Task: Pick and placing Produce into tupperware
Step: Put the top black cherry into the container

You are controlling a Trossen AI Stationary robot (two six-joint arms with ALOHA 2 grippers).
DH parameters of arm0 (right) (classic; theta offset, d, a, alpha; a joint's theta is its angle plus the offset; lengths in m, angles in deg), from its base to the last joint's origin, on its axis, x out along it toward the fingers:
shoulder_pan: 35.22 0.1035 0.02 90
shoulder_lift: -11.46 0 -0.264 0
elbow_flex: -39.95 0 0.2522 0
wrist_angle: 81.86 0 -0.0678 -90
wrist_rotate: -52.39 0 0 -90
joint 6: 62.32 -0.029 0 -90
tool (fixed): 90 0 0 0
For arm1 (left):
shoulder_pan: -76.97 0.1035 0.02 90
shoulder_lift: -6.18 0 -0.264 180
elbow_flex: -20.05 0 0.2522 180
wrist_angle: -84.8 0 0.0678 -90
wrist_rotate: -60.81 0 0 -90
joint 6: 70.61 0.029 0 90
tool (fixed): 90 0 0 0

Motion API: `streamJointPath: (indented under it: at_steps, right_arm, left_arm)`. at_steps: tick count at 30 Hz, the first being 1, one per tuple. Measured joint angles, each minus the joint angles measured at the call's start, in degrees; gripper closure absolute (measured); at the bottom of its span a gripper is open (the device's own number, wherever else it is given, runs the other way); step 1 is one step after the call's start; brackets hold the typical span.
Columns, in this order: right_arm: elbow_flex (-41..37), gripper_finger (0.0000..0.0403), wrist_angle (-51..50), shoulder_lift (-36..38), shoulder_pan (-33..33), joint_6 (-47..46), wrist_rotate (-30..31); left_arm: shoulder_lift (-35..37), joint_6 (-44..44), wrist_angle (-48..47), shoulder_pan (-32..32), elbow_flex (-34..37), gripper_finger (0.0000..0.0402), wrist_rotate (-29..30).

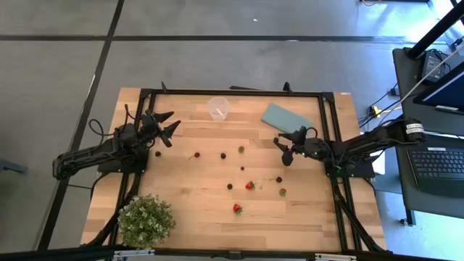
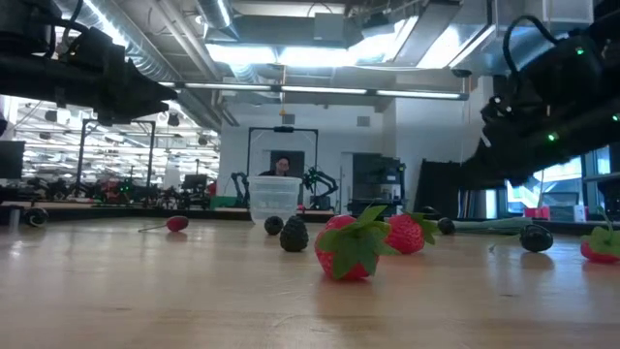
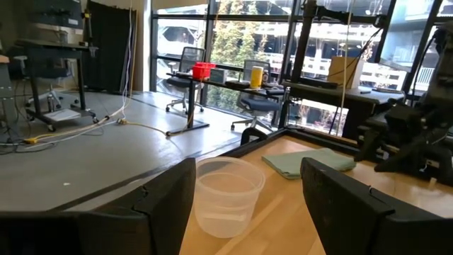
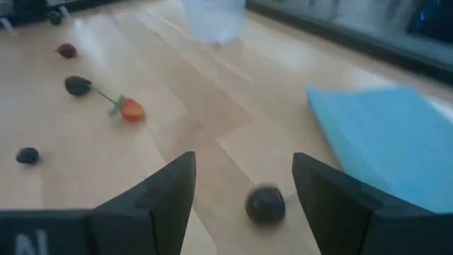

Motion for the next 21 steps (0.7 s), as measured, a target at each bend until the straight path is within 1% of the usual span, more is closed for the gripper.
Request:
streamJointPath:
  at_steps: [3, 8, 15, 21]
  right_arm:
    - [-0.4, 0.0166, -0.6, -0.4, 0.0, -3.5, 0.1]
    - [-0.4, 0.0166, -0.9, -1.1, 0.0, -4.1, 0.0]
    - [-0.4, 0.0166, -2.7, -1.1, 0.0, 1.6, -1.9]
    - [-0.4, 0.0166, -3.3, -1.4, 0.0, 1.8, -1.9]
  left_arm:
    - [0.0, 0.0, 0.0, 0.0, 0.0, 0.0154, 0.0]
    - [0.0, 0.0, 0.0, 0.0, 0.0, 0.0154, 0.2]
    - [0.0, 0.0, 0.0, 0.0, 0.0, 0.0154, 0.3]
    - [0.0, 0.0, 0.0, 0.0, 0.0, 0.0154, 0.3]
